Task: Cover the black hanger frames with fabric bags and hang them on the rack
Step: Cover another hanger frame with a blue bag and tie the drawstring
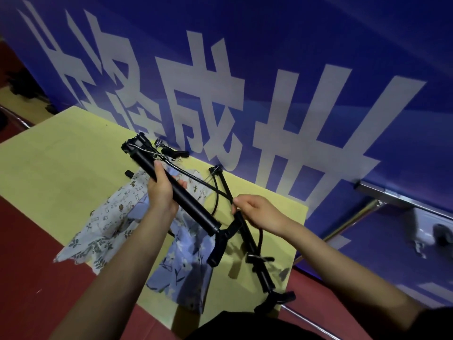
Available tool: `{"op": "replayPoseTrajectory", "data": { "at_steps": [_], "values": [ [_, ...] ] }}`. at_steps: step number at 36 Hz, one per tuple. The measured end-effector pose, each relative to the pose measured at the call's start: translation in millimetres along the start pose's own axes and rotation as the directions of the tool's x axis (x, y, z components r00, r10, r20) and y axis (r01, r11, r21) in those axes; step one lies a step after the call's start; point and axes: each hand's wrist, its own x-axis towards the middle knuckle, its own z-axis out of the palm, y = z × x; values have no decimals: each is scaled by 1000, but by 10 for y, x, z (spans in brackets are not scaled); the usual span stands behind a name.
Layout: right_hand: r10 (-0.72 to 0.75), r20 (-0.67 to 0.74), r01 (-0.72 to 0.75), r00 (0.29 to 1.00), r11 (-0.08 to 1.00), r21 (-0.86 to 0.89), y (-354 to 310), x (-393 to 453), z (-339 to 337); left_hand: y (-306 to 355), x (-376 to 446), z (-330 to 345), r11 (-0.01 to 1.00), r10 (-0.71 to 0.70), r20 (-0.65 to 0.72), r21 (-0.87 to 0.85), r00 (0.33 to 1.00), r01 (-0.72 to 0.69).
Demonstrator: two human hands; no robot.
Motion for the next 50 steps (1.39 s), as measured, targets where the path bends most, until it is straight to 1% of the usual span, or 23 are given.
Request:
{"op": "replayPoseTrajectory", "data": {
  "at_steps": [3,5,7,10,12,14,17,21,23,25,27,29,33,35,36,38,40,42,43,47,50],
  "values": [
    [91,94,-94,991,995,30,63,-39,177,-7,6,31,997,-31,20,64,999,29],
    [129,146,-138,981,989,53,89,-64,250,-24,-15,60,993,4,20,120,1000,-6],
    [137,159,-147,978,987,58,105,-87,289,-52,-46,94,992,42,18,121,999,-44],
    [144,111,-151,983,986,63,127,-123,329,-73,-78,123,998,35,16,51,999,-35],
    [160,61,-165,985,982,90,138,-145,335,-81,-59,119,999,7,-4,53,1000,-7],
    [174,40,-178,984,977,116,139,-164,330,-97,-34,114,998,-12,-23,62,1000,14],
    [206,10,-206,978,967,152,160,-177,328,-127,-17,124,999,-3,-21,47,1000,4],
    [263,-86,-236,961,940,246,216,-187,342,-166,-28,143,1000,13,6,20,1000,-13],
    [280,-105,-242,954,930,278,226,-194,325,-170,-29,149,1000,14,15,4,1000,-14],
    [297,-83,-264,951,924,275,227,-203,299,-169,-35,148,999,16,14,-28,1000,-16],
    [328,-45,-307,944,916,257,238,-210,278,-156,-41,146,994,22,20,-105,1000,-20],
    [370,-37,-352,928,908,227,254,-213,259,-146,-32,139,987,22,40,-158,999,-15],
    [395,-57,-379,917,907,186,256,-195,239,-143,-18,130,985,33,69,-169,997,-21],
    [417,-41,-406,908,899,167,257,-187,227,-137,-28,133,984,42,71,-174,997,-29],
    [430,-16,-420,903,890,176,255,-189,218,-126,-33,136,983,48,72,-183,996,-35],
    [429,69,-431,901,860,274,245,-202,205,-98,-34,144,977,51,82,-211,995,-33],
    [372,123,-390,920,834,391,216,-224,214,-76,-24,151,973,47,90,-230,995,-26],
    [323,82,-324,943,828,458,215,-218,267,-64,-20,161,971,47,100,-239,994,-22],
    [322,44,-304,946,829,470,215,-208,295,-59,-19,167,971,47,101,-238,994,-22],
    [356,-103,-275,929,848,452,273,-151,321,-50,-17,167,977,-6,83,-213,997,24],
    [379,-139,-283,915,849,447,301,-122,239,-89,-45,125,974,-72,84,-208,994,88]
  ]
}}
